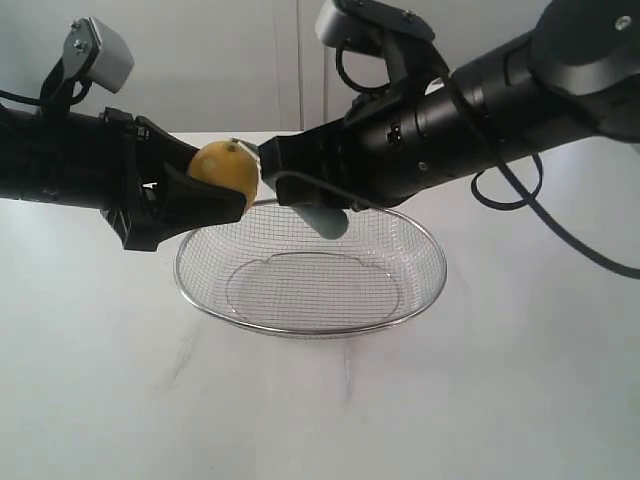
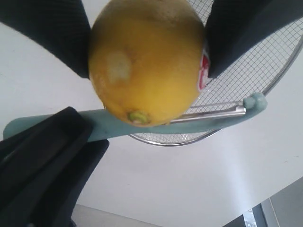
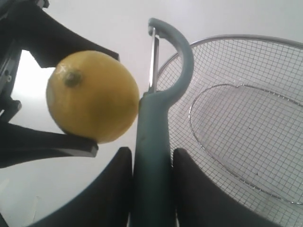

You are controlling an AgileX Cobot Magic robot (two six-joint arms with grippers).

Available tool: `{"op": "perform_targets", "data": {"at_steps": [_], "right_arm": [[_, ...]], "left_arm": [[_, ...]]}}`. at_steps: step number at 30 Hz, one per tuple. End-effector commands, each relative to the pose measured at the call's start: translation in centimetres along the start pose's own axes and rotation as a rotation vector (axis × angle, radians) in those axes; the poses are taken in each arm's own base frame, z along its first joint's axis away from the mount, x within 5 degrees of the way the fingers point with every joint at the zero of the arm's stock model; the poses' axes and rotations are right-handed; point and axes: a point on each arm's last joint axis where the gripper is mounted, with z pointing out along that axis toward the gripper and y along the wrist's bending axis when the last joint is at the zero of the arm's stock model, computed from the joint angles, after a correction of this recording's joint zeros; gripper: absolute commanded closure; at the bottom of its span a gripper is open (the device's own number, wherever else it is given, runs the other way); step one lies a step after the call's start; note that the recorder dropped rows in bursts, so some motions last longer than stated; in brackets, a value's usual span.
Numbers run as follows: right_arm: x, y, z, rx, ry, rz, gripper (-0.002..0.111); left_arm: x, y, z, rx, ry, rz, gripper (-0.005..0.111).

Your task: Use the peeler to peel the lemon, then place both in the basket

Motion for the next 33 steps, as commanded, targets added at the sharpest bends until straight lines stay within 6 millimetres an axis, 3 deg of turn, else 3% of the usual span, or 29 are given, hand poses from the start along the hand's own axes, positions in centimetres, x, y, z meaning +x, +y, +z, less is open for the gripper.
{"op": "perform_targets", "data": {"at_steps": [1,7,17,25,33], "right_arm": [[-0.6,0.2,-0.7,0.003,-0.033,-0.024,0.108],[-0.7,0.3,-0.9,0.002,-0.040,-0.026,0.108],[-1.0,0.9,-3.0,0.021,-0.094,-0.058,0.108],[-1.1,1.8,-6.2,0.036,-0.149,-0.137,0.108],[-0.8,0.5,-6.5,0.186,-0.117,-0.137,0.108]], "left_arm": [[-0.2,-0.3,0.0,0.022,-0.020,-0.017,0.107],[-0.2,-0.3,0.0,0.022,-0.020,-0.017,0.107],[-0.2,-0.3,0.0,0.022,-0.020,-0.017,0.107],[-0.2,-0.3,0.0,0.022,-0.020,-0.017,0.107],[-0.1,-0.3,0.0,0.017,-0.020,-0.017,0.107]]}}
